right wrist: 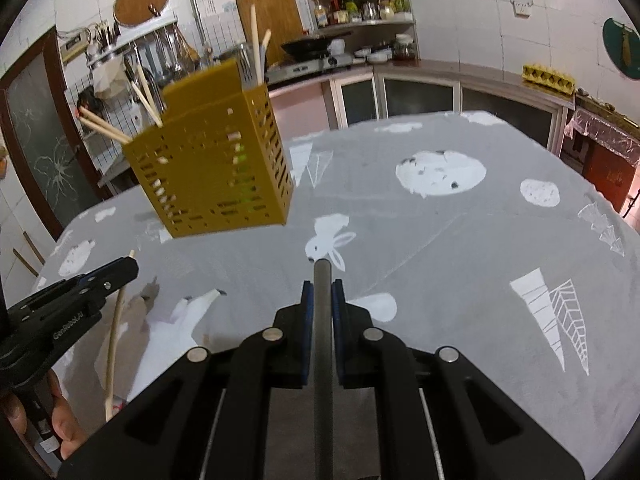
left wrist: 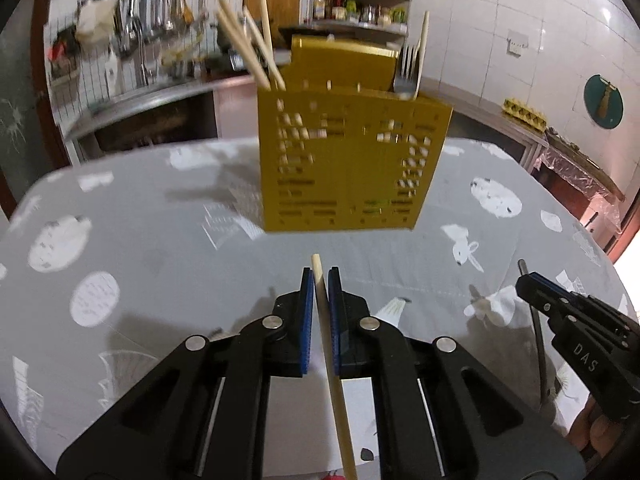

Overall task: Organize utensils
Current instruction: 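Lift and carry both chopsticks over the yellow holder with both grippers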

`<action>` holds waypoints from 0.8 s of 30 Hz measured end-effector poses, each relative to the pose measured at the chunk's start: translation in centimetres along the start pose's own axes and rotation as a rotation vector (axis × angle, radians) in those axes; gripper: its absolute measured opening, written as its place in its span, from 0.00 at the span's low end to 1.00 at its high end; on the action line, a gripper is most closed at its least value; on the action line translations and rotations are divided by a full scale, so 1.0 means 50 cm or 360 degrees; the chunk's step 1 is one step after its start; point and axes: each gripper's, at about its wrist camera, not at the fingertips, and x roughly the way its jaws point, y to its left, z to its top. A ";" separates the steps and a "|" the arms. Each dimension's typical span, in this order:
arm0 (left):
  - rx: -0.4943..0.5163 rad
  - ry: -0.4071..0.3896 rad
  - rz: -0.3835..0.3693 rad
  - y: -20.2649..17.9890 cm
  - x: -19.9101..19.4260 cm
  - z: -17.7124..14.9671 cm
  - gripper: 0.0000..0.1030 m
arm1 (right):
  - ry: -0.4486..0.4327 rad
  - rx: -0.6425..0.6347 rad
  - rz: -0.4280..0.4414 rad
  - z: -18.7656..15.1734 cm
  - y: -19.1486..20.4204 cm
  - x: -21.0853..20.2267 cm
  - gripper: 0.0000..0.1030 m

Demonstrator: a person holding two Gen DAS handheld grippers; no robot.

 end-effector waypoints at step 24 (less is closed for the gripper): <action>0.0005 -0.0446 0.0049 0.050 -0.185 0.067 0.04 | -0.0434 -0.0151 0.0096 0.065 0.057 -0.118 0.08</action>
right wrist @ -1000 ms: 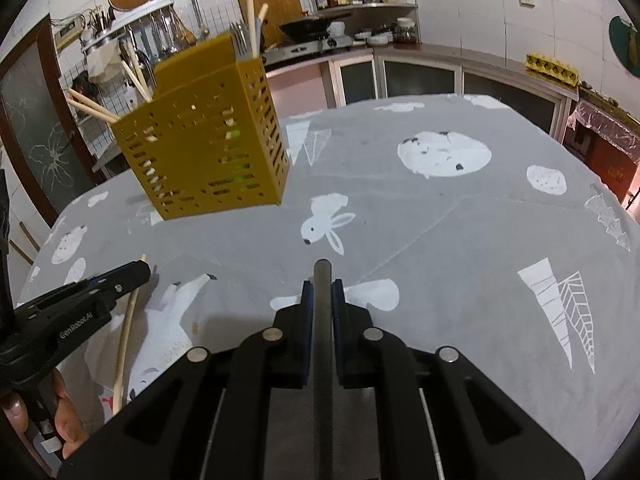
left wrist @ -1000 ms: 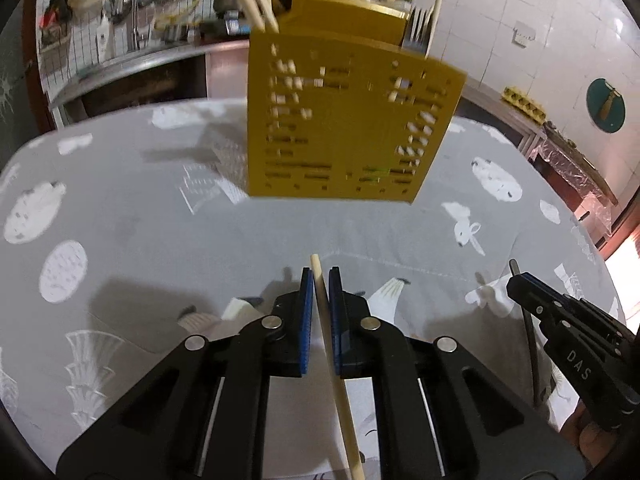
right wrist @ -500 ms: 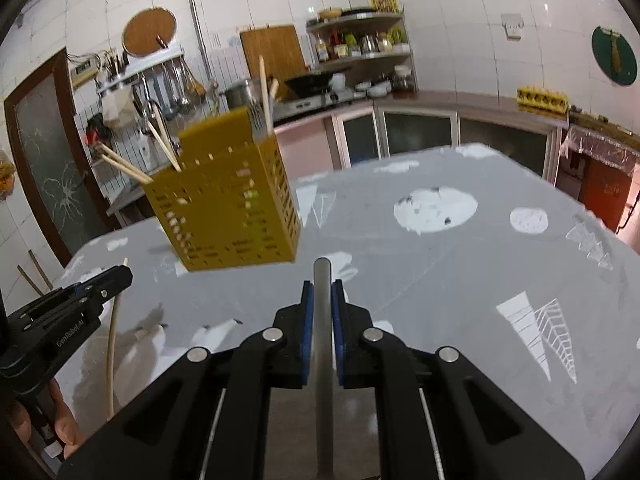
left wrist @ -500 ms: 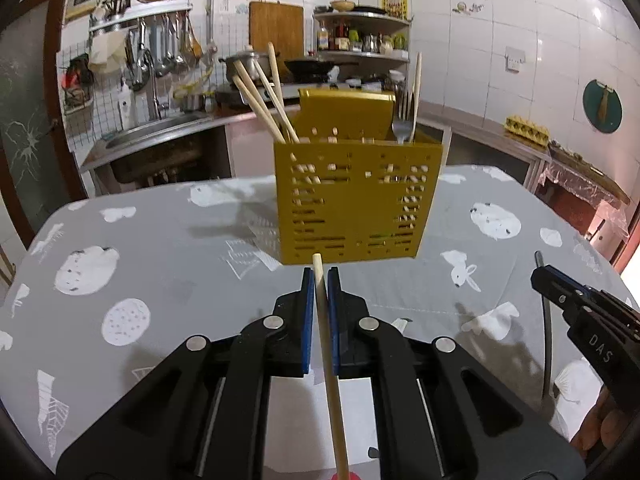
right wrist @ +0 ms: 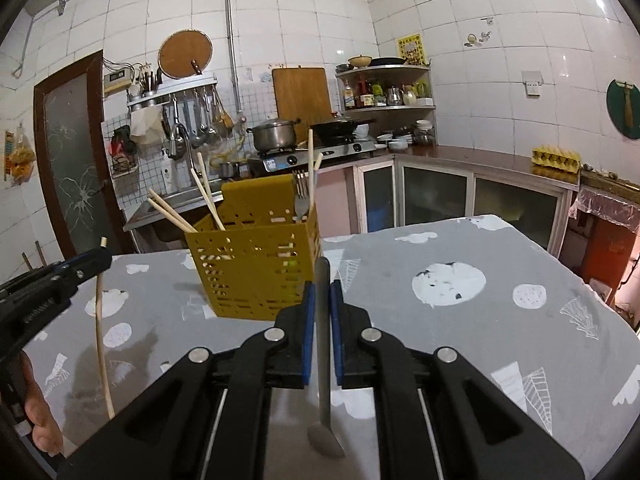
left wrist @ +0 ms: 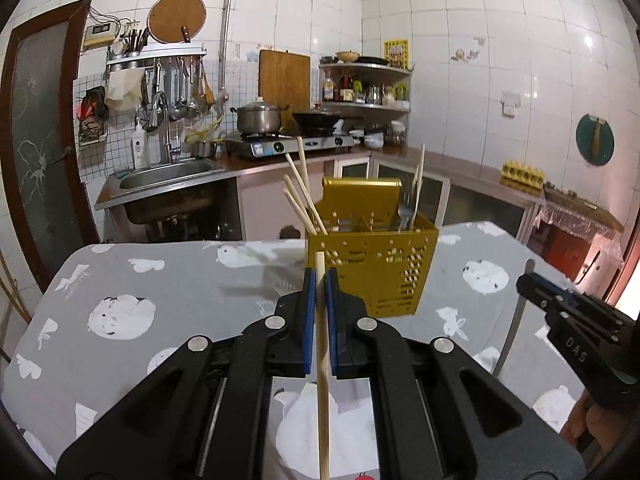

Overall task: Organize utensils
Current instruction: 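Lift and carry both chopsticks over the yellow holder with both grippers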

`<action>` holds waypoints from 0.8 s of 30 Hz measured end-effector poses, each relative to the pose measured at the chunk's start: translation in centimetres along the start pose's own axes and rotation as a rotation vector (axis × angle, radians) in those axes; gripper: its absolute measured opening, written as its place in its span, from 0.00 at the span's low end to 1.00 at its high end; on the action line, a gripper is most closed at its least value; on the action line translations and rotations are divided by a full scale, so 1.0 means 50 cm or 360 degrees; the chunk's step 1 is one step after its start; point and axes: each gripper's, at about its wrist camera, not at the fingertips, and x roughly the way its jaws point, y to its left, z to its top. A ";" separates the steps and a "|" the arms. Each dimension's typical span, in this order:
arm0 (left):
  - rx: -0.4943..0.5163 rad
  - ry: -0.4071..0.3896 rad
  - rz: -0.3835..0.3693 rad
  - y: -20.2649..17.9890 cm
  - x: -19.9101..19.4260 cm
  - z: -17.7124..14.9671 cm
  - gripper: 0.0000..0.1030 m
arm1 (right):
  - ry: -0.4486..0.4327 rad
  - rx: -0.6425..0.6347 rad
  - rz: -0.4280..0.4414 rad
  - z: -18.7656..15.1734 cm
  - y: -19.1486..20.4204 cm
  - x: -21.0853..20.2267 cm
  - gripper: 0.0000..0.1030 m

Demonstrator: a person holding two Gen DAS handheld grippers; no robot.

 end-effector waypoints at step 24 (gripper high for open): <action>-0.0021 -0.0183 -0.0099 0.003 -0.018 0.096 0.04 | -0.0094 -0.0090 0.0078 0.083 0.016 0.012 0.07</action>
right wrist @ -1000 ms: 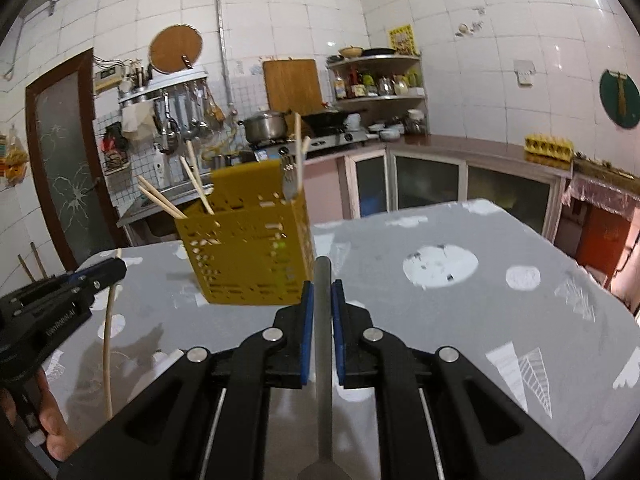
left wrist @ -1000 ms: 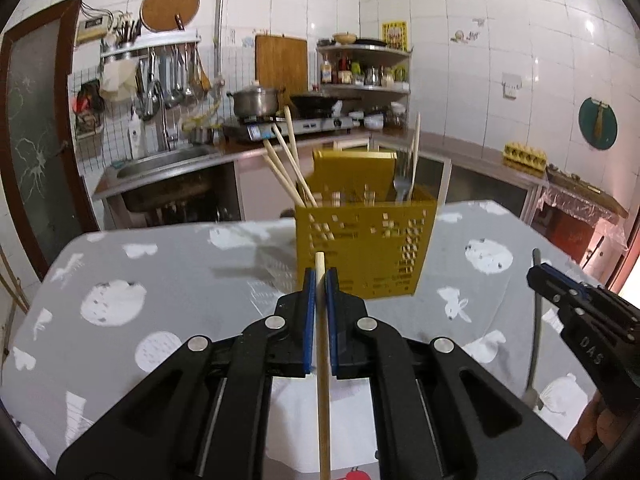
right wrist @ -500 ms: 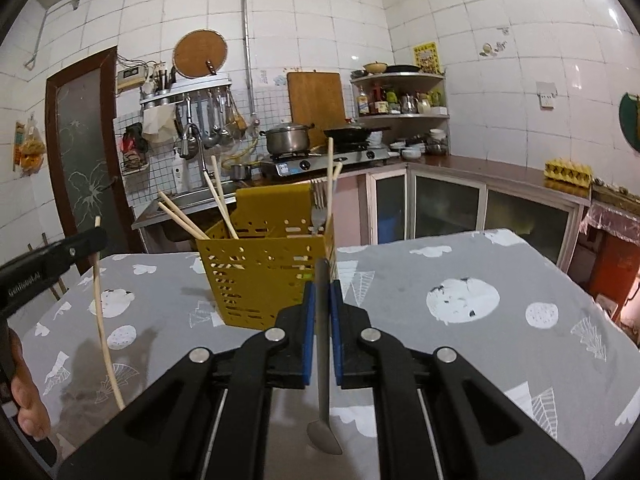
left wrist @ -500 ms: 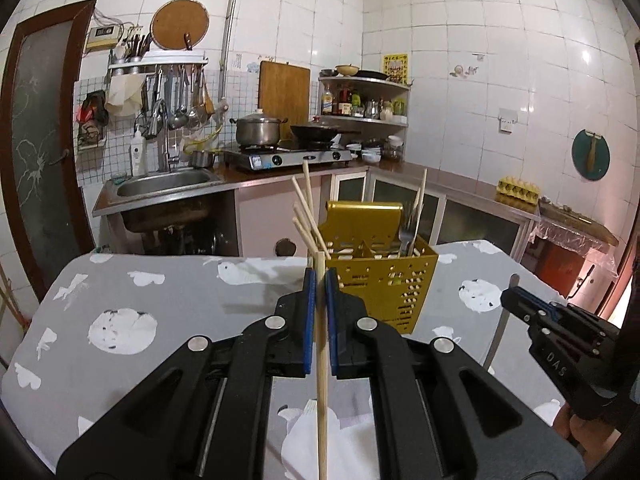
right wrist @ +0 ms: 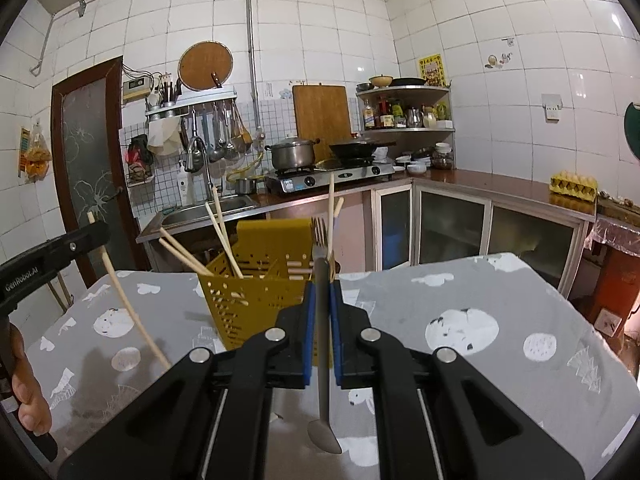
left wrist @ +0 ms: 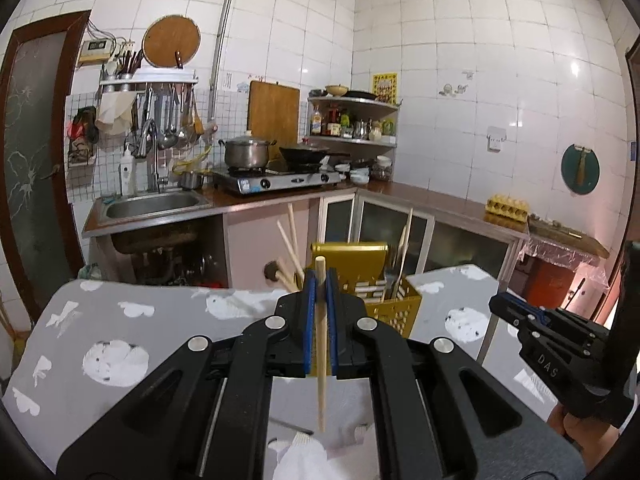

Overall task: Organize utensils
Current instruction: 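Lift and carry both chopsticks over the yellow holder with both grippers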

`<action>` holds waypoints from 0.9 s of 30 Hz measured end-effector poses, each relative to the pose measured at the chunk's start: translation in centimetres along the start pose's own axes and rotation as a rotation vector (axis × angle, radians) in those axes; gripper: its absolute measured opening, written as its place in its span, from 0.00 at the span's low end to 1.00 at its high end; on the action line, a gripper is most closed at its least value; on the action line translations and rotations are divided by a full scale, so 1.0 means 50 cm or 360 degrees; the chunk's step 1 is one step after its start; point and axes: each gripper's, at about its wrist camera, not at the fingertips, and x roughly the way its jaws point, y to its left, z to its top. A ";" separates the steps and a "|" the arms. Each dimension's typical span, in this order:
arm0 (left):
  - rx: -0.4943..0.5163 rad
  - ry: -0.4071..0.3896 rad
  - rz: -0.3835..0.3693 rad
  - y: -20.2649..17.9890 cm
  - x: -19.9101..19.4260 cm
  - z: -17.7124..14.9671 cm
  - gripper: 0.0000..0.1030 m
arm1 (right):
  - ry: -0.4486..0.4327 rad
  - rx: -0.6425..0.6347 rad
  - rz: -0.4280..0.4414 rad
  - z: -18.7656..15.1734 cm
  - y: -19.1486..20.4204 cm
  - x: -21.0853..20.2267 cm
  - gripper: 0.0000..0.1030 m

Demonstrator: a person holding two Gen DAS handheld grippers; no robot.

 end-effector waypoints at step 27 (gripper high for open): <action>-0.0008 -0.0108 0.0070 0.005 0.228 0.223 0.04 | -0.0167 0.0052 0.0065 0.254 0.022 0.163 0.07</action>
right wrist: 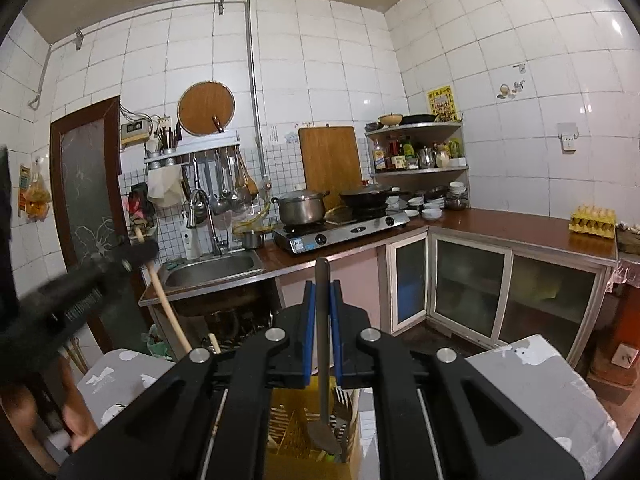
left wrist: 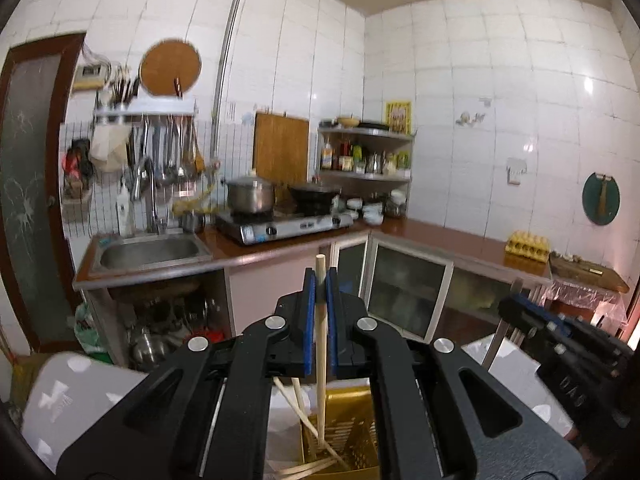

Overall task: Organize utensils
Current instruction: 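Lift and carry both chopsticks over the yellow holder with both grippers, then open both grippers to drop the chopsticks into the holder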

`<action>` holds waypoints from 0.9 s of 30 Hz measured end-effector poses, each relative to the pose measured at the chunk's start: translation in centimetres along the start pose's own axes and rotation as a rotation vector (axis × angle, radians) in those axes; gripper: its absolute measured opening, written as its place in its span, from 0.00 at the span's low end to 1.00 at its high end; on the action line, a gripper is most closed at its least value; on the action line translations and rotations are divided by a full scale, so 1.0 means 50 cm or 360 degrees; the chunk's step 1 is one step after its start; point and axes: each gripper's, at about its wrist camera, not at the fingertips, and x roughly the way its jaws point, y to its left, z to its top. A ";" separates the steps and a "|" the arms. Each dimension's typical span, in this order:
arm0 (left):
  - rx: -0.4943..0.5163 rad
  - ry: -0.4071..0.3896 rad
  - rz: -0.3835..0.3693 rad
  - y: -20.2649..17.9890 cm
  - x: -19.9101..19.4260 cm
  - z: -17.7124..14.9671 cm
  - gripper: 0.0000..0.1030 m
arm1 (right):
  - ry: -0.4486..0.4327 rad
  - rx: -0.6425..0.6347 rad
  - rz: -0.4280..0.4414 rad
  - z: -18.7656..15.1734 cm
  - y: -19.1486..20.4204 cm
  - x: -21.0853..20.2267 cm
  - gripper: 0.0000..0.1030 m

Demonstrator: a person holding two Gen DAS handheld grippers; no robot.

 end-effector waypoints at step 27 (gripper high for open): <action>-0.0015 0.0098 0.0147 0.101 -0.276 -0.179 0.95 | 0.0268 -0.0122 -0.0123 -0.222 -0.013 -0.177 0.80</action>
